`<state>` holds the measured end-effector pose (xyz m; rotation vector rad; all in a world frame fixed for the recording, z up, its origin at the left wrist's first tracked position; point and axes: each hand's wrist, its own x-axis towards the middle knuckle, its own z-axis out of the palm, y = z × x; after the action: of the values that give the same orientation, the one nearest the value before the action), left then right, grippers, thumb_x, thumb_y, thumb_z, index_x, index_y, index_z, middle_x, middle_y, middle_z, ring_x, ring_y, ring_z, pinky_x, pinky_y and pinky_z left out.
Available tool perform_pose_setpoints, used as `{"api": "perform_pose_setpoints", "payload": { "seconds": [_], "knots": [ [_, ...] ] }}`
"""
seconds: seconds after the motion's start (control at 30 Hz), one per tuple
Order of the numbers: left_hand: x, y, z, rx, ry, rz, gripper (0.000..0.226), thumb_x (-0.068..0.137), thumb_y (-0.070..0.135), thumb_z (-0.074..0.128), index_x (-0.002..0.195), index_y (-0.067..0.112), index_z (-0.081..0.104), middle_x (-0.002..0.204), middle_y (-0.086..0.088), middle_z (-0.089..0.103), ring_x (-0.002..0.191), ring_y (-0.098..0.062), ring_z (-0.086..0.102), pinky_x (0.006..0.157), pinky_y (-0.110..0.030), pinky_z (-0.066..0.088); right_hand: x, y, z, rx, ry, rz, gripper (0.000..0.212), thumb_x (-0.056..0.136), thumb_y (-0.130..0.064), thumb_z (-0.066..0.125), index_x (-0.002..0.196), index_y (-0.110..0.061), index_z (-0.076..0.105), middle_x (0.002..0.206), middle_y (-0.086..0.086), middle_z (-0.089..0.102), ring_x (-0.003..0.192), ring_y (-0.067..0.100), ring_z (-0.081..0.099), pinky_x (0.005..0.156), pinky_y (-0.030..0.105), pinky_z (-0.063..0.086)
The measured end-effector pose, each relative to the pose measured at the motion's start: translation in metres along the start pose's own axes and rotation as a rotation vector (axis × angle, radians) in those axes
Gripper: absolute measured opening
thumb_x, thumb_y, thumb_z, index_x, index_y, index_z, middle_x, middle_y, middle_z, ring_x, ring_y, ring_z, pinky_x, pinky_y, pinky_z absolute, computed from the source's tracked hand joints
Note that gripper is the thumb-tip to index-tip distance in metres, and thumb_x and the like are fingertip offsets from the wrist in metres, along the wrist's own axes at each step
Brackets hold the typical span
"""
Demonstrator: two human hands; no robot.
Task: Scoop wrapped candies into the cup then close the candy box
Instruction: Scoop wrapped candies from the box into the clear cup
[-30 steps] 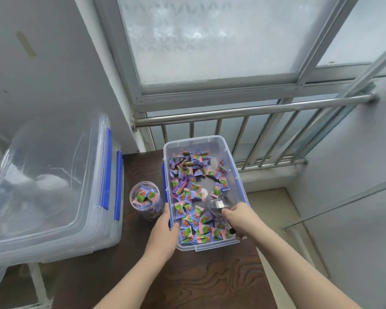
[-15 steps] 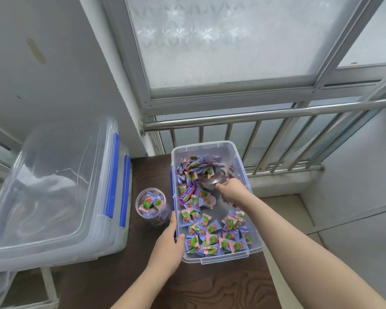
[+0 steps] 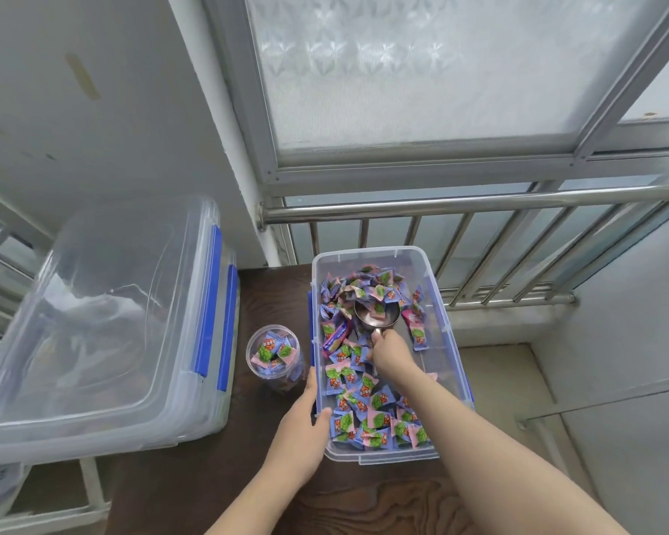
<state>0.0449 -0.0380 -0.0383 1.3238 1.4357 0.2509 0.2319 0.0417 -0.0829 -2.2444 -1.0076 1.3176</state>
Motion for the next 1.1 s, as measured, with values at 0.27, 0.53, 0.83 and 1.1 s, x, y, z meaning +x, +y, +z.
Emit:
{"api": "perform_pose_setpoints", "payload": {
  "seconds": [0.27,0.53,0.83,1.1],
  "knots": [
    [-0.003,-0.034,0.000,-0.126,0.237,-0.014,0.043,0.101,0.029,0.056,0.144,0.027,0.048,0.138,0.011,0.053,0.127,-0.008,0.052,0.102,-0.029,0.048,-0.033,0.014,-0.002,-0.004,0.017,0.019,0.031,0.105,-0.028,0.037,0.101,-0.005,0.057,0.095,0.010,0.069,0.076,0.022,0.063,0.069,0.036,0.052],
    [0.010,-0.051,-0.034,-0.151,0.555,-0.114,0.084,0.084,0.016,0.078,0.153,0.018,0.030,0.147,-0.006,0.046,0.131,-0.023,0.050,0.106,-0.043,0.046,-0.069,0.032,-0.029,-0.077,-0.039,-0.119,0.035,0.105,-0.032,0.036,0.101,-0.006,0.059,0.090,0.014,0.072,0.061,0.019,0.054,0.059,0.032,0.044],
    [0.046,-0.030,-0.056,-0.112,0.470,0.118,0.097,0.068,0.018,0.092,0.147,0.026,0.036,0.139,0.008,0.049,0.134,-0.016,0.048,0.107,-0.037,0.046,-0.095,0.032,-0.051,-0.201,-0.069,-0.275,0.030,0.104,-0.027,0.039,0.092,-0.006,0.057,0.084,0.019,0.070,0.064,0.021,0.057,0.058,0.034,0.044],
    [0.043,-0.031,-0.058,-0.033,0.423,0.234,0.072,0.069,0.024,0.091,0.125,0.037,0.049,0.116,0.022,0.058,0.105,0.003,0.055,0.079,-0.006,0.040,-0.123,0.007,-0.069,-0.469,-0.306,-0.415,0.025,0.104,-0.031,0.042,0.086,-0.018,0.054,0.068,-0.005,0.059,0.050,0.004,0.045,0.052,0.020,0.041]
  ]
}}
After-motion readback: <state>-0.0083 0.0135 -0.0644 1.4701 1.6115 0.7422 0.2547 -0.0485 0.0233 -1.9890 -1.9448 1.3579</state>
